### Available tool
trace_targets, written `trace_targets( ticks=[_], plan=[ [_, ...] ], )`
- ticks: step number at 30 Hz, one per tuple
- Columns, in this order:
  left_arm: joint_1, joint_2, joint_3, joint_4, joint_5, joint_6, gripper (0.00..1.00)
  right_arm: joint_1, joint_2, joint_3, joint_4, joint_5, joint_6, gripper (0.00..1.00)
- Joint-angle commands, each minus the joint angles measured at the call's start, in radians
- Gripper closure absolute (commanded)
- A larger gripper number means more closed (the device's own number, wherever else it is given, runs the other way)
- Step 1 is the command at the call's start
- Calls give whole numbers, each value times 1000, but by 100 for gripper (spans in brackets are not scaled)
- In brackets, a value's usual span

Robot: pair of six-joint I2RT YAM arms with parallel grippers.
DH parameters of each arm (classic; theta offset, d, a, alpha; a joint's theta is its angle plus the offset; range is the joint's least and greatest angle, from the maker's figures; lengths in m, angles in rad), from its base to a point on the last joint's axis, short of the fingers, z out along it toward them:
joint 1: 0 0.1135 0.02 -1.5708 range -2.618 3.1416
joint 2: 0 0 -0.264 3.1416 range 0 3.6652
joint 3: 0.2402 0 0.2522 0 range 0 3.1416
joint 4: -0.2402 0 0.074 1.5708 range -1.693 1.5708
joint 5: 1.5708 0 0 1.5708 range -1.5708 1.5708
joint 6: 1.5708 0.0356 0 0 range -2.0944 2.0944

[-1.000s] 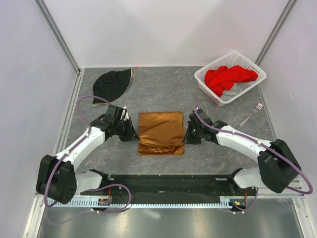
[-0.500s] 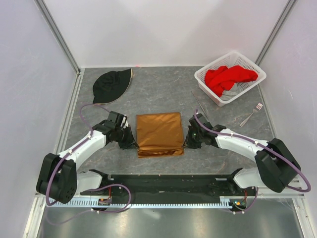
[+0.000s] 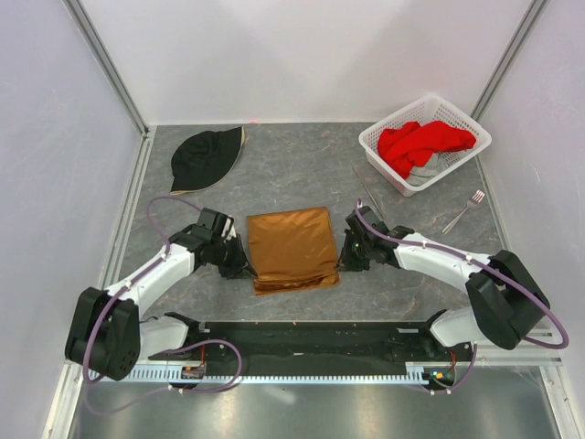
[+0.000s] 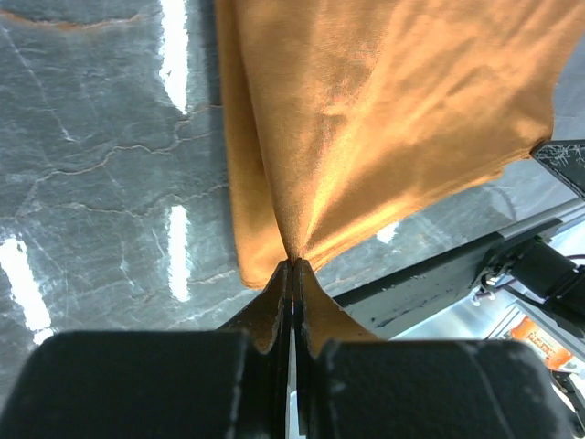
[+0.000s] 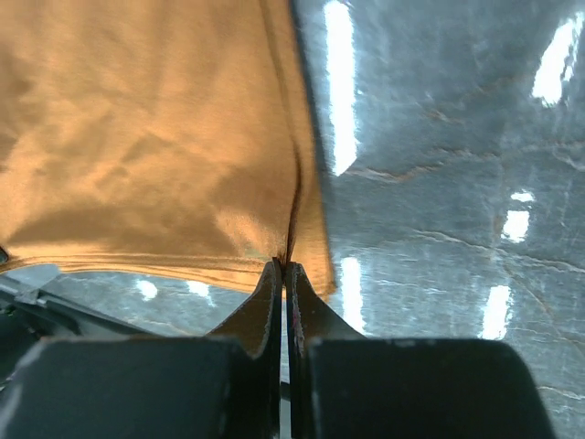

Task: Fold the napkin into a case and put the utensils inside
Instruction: Fold the square-folded napkin at the center of the board.

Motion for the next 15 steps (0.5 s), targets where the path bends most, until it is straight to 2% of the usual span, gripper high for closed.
trace_targets(
  ticks=[1, 7, 15],
  plan=[
    [0, -78, 108, -66, 17, -8, 98, 4, -39, 98, -65, 24, -40, 100],
    [1, -135, 118, -111, 29, -18, 98, 4, -96, 98, -109, 2, -40, 100],
    [0, -157, 5, -85, 43, -54, 98, 2, -102, 32, -90, -11, -34, 100]
  ],
)
